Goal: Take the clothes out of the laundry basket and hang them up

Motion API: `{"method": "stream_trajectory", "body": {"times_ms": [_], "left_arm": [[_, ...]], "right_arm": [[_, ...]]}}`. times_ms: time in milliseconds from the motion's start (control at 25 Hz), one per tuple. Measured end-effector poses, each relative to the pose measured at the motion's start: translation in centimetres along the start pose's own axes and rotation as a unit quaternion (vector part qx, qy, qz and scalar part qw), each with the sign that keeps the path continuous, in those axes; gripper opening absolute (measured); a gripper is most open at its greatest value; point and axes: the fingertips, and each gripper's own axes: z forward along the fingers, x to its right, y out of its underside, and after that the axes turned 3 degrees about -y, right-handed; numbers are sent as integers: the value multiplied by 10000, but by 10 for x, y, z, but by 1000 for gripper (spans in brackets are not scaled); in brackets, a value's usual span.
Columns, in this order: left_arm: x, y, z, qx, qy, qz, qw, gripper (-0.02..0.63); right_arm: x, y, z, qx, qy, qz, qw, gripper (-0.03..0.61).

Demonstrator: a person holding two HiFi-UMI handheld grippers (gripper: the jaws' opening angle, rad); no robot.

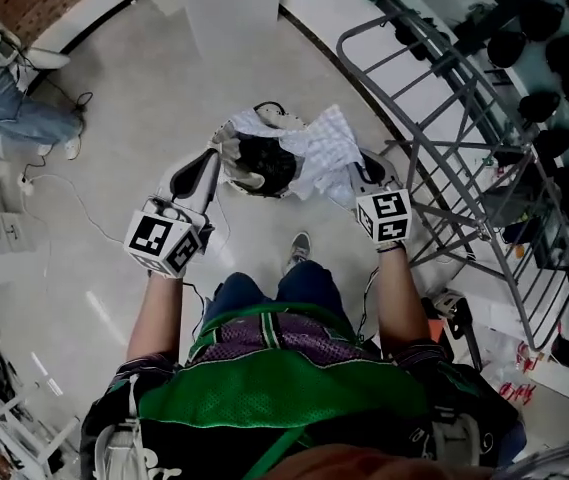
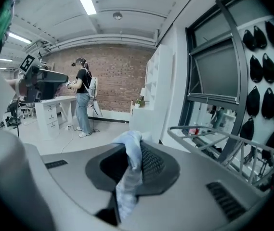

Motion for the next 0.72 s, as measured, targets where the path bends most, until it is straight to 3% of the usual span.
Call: {"method": "stream_trajectory", "body": {"times_ms": [360,720], "left_arm": [[10,-80,-92,568,133,225,9980,18],[22,-103,-165,736,450,183,9961,18]], "right_arm": [[-48,-103,-74,669,422,-185,9967,46],[-108,-149,-157,1009,845,-296,9909,46]]}}
